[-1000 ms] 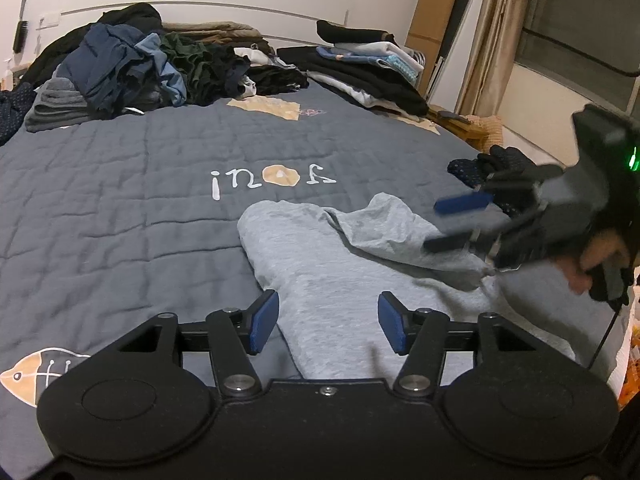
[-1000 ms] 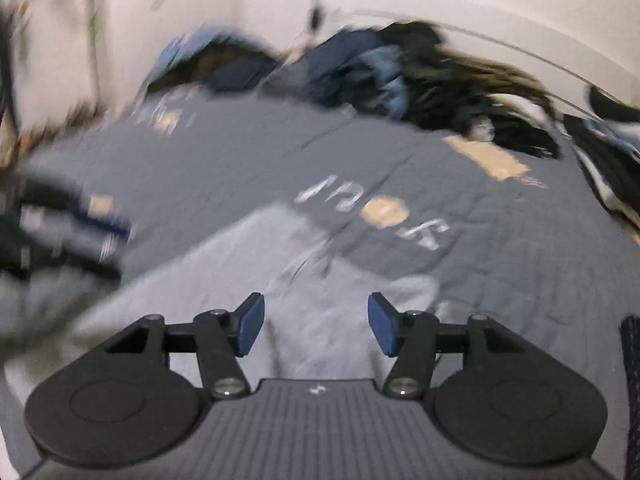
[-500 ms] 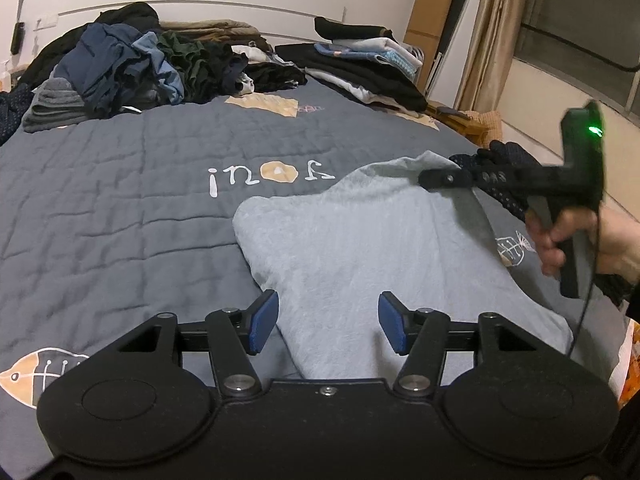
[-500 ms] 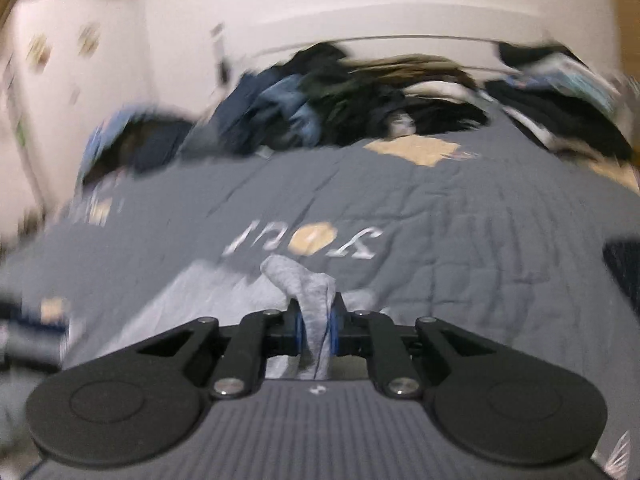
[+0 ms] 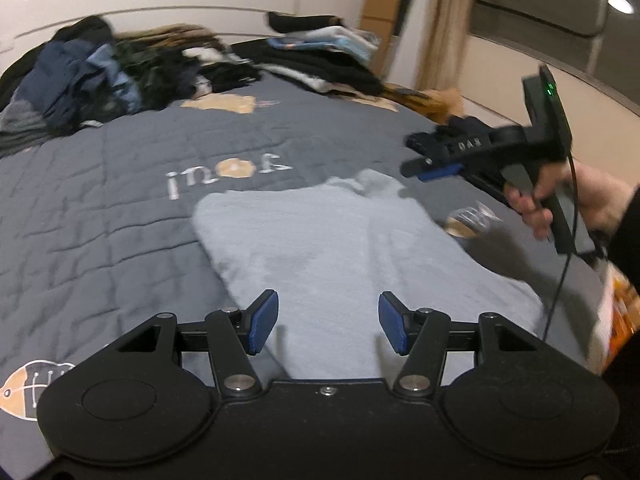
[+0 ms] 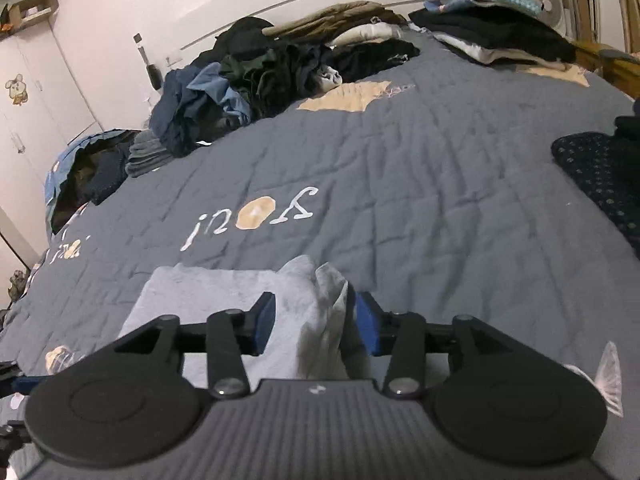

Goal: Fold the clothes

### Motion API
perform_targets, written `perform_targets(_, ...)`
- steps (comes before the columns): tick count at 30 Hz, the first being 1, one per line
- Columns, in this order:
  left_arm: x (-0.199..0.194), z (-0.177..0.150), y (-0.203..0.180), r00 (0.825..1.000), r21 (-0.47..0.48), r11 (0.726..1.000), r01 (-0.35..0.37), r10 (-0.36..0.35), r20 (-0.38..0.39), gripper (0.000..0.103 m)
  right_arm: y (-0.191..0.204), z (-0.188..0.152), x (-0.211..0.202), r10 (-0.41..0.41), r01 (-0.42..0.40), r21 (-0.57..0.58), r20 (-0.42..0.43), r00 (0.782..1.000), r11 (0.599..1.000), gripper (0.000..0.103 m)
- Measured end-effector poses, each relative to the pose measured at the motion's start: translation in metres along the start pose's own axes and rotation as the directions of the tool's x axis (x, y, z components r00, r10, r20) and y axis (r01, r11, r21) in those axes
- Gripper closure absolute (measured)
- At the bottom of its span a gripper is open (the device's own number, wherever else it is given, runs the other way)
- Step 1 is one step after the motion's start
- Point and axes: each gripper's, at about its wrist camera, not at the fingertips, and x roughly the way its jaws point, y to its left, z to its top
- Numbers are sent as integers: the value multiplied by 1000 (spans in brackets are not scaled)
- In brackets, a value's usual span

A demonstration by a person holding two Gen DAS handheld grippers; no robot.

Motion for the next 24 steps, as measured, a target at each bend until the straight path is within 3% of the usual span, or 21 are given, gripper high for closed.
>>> perform_targets(5,-10,-17,-37,1000,162,987,15,-13,-13,48,8,-20,-39,5,-5,36,22,1000,999,57)
perform_targets(9,-23,-29,-66,1000,319,948,-18,16,8,42,15,-59,-71,-20,16,83,54,998,996,56)
perform_targets(15,-33,-62,-111,992,596,794,-121,123,37,42,13,-102,-94,-102,91,171,55,993,981,54)
perform_targets(21,-21,-96,-127,961,740,631,-234,267,75,42,8,-134,-91,-159,154,197,9,987,968,54)
perform_targets(24,-18,-103,-133,949,755,595,-275,293,115,42,6,-136,-89,-152,149,217,-2,988,965,54)
